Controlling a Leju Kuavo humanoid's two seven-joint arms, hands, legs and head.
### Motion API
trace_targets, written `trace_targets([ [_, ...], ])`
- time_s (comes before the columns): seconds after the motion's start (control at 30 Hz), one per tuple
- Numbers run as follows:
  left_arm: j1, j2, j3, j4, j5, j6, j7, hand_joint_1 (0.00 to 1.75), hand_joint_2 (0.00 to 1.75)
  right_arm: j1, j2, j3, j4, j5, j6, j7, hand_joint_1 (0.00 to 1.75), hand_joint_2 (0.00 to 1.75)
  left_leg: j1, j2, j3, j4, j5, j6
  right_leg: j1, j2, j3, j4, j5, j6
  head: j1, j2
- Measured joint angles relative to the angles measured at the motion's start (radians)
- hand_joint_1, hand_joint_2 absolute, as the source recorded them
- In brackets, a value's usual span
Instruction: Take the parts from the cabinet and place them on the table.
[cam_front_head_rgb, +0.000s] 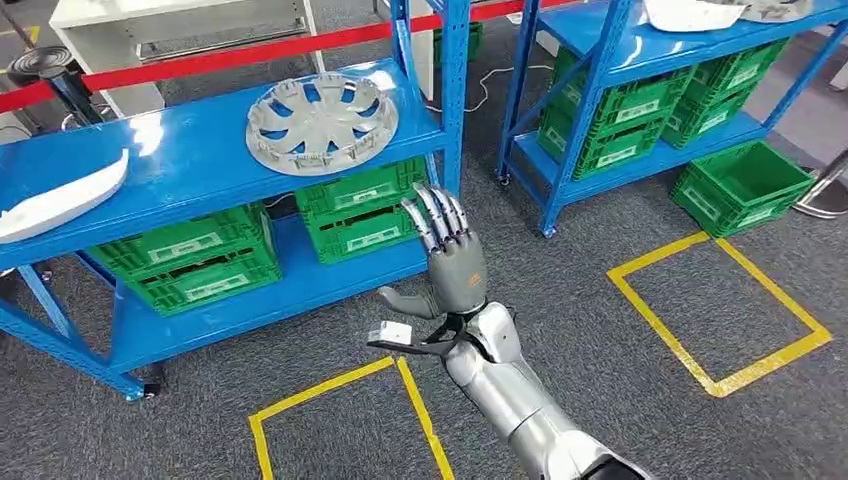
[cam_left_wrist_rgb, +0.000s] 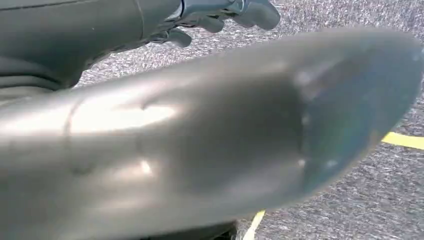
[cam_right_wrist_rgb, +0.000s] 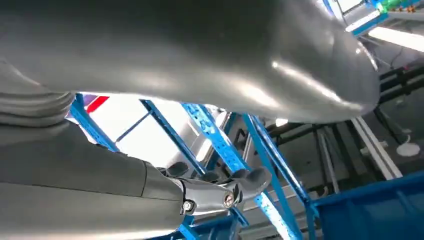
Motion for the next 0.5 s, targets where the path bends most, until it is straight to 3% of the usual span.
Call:
trace_targets([
  [0.03, -0.002, -0.001, 0.002, 0.0, 0.0, 0.0, 0.0, 0.0, 0.0, 0.0, 0.0, 0.0, -0.002, 0.0, 0.001, 0.0, 0.0, 0.0, 0.003, 0.003, -0.034, 0.062, -0.025, -0.006, 0.0, -0.002, 0.004, -0.001, -0.003, -0.005, -0.001, 0.0],
  [0.1, -0.002, -0.001, 0.004, 0.0, 0.0, 0.0, 0.001, 0.0, 0.0, 0.003, 0.0, 0.0, -0.002, 0.0, 0.006, 0.0, 0.0, 0.0, 0.005, 0.008, -0.136, 0.229, -0.078, -0.011, 0.002, -0.005, 0.011, 0.0, -0.011, -0.009, -0.002, 0.0],
  [0.13, 0.0, -0.002, 0.005, 0.001, 0.0, 0.0, 0.002, 0.0, 0.0, 0.005, 0.0, 0.0, -0.002, 0.0, 0.009, 0.001, 0.0, 0.0, 0.005, 0.008, -0.169, 0.272, -0.076, -0.012, 0.002, -0.005, 0.015, 0.0, -0.016, -0.01, -0.001, 0.0],
  [0.17, 0.002, -0.002, 0.005, 0.002, 0.0, 0.0, 0.003, 0.0, 0.0, 0.007, 0.0, 0.0, -0.002, 0.001, 0.011, 0.003, 0.0, 0.0, 0.005, 0.008, -0.179, 0.264, -0.047, -0.01, 0.002, -0.004, 0.021, 0.0, -0.021, -0.009, -0.002, 0.0],
  [0.2, 0.002, -0.002, 0.005, 0.003, 0.0, 0.001, 0.005, 0.0, 0.0, 0.008, 0.0, 0.0, -0.002, 0.002, 0.012, 0.005, 0.0, 0.0, 0.005, 0.008, -0.165, 0.215, -0.001, -0.007, 0.002, -0.003, 0.029, 0.0, -0.027, -0.007, -0.002, 0.0],
  [0.27, 0.001, -0.002, 0.005, 0.003, -0.001, 0.002, 0.01, 0.0, 0.0, 0.008, 0.001, 0.0, -0.009, 0.002, 0.02, 0.005, 0.0, 0.0, 0.005, 0.008, -0.097, 0.036, 0.116, 0.005, 0.002, -0.003, 0.051, -0.001, -0.041, -0.001, -0.002, 0.0],
  [0.33, -0.001, -0.002, 0.006, 0.004, -0.001, 0.003, 0.014, 0.0, 0.0, 0.007, 0.001, 0.0, -0.013, 0.002, 0.029, 0.01, 0.0, 0.0, -0.006, 0.009, -0.06, -0.026, 0.094, 0.015, 0.005, -0.001, 0.048, -0.007, -0.051, 0.014, -0.009, 0.0],
  [0.43, 0.001, -0.004, 0.006, 0.004, -0.002, 0.008, 0.024, 0.0, 0.0, 0.016, 0.002, 0.0, -0.025, -0.001, 0.042, 0.01, 0.0, 0.0, -0.005, 0.007, -0.053, -0.046, 0.08, 0.032, 0.006, -0.005, 0.064, -0.013, -0.032, 0.033, -0.003, 0.0],
  [0.5, 0.004, -0.005, 0.007, 0.004, -0.002, 0.012, 0.026, 0.0, 0.0, 0.016, 0.002, 0.0, -0.032, -0.002, 0.05, 0.006, 0.0, 0.0, 0.001, 0.004, -0.024, -0.058, 0.078, 0.045, 0.005, -0.007, 0.058, 0.017, -0.049, 0.04, -0.001, 0.0],
])
